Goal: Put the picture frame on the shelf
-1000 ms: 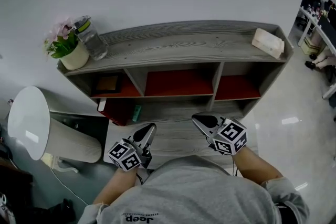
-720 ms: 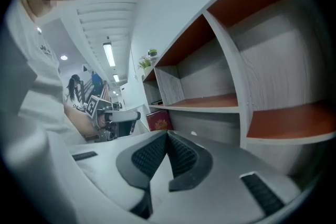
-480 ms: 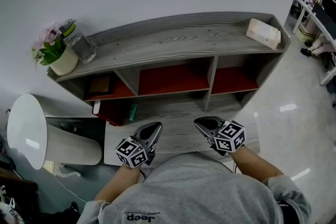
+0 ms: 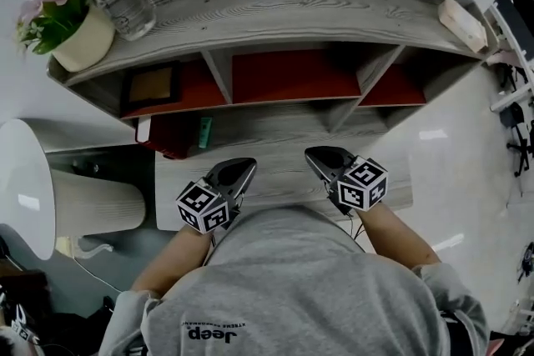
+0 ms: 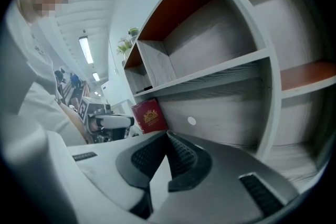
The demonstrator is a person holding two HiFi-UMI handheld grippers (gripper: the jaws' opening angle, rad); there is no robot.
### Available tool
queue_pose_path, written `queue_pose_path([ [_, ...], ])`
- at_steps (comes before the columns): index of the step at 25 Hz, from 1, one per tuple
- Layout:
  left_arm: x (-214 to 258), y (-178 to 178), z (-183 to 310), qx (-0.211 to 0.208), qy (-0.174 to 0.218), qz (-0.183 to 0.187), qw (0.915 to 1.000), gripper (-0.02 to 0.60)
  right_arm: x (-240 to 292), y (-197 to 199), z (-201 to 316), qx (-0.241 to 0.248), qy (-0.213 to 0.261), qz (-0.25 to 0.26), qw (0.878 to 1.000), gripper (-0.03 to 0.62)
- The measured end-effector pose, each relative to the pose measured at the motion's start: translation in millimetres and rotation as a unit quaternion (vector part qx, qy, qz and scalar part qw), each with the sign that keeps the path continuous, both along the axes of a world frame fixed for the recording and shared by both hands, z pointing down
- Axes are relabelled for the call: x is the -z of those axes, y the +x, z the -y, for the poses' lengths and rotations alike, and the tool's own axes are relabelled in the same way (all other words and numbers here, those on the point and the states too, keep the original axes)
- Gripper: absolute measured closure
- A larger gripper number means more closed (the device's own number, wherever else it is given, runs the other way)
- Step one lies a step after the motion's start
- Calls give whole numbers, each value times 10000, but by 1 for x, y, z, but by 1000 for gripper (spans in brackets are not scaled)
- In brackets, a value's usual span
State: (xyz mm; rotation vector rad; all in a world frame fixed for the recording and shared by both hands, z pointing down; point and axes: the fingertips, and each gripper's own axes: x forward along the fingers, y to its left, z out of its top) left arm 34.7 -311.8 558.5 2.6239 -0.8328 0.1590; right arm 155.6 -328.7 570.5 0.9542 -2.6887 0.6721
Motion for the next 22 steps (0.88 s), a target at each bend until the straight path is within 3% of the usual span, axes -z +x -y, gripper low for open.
queue_pose_path([
  [22, 4, 15, -9, 120, 20, -64, 9999, 568, -12, 17, -9, 179, -12, -251, 9995, 589],
])
